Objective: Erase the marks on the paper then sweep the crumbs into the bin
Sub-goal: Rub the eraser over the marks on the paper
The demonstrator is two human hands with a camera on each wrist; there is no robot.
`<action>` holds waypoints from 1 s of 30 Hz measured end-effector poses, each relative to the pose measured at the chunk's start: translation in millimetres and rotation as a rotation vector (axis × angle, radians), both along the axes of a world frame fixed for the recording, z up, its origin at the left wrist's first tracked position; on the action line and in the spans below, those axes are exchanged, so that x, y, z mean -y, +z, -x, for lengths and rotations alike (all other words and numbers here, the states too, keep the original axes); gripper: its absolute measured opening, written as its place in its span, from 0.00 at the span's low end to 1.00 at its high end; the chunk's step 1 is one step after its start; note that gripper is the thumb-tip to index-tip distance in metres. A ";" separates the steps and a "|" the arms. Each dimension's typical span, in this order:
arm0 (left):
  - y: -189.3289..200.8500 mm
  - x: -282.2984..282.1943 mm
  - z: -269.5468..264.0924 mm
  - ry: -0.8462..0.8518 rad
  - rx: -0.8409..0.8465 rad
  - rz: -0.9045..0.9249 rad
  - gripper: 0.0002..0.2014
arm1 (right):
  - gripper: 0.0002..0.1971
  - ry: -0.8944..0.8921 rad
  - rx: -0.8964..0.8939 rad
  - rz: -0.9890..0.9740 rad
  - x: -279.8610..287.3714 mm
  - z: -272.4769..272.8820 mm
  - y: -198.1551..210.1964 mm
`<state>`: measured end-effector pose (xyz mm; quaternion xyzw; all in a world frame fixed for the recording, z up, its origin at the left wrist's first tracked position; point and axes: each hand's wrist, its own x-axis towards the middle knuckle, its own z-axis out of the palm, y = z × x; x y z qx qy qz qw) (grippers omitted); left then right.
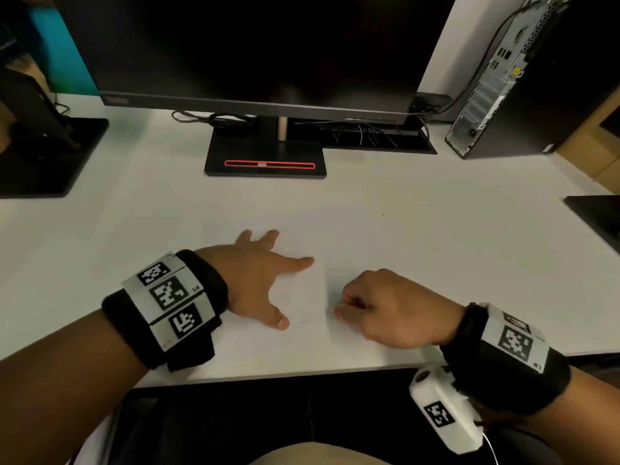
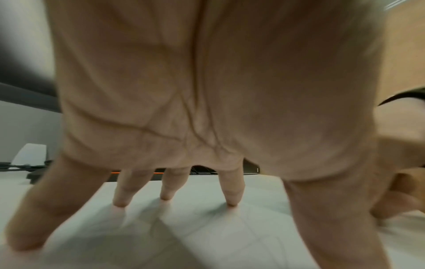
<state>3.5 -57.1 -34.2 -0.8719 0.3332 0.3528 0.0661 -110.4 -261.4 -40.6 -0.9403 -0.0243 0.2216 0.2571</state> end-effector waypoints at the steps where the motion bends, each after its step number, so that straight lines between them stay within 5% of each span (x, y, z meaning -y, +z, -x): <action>1: -0.2 0.3 -0.5 -0.005 -0.004 -0.016 0.54 | 0.22 0.025 -0.015 0.003 -3.0 -0.6 -0.3; 6: -2.5 2.1 -0.9 -0.017 0.010 -0.040 0.61 | 0.21 -0.102 0.050 0.054 6.6 -17.6 0.0; 10: -5.4 1.3 -1.3 -0.013 0.026 -0.024 0.61 | 0.21 -0.001 -0.015 0.045 -11.0 -6.5 -4.0; 14: -8.7 2.0 -2.0 -0.014 0.039 -0.033 0.62 | 0.22 -0.138 0.041 0.037 0.9 -17.0 -3.3; 27: -9.9 1.6 -4.1 -0.017 0.052 -0.042 0.62 | 0.22 -0.043 -0.005 0.019 -17.7 -7.2 -7.2; 30: -9.2 1.3 -4.5 -0.014 0.036 -0.047 0.62 | 0.23 -0.157 0.048 0.003 -7.4 -16.1 -7.4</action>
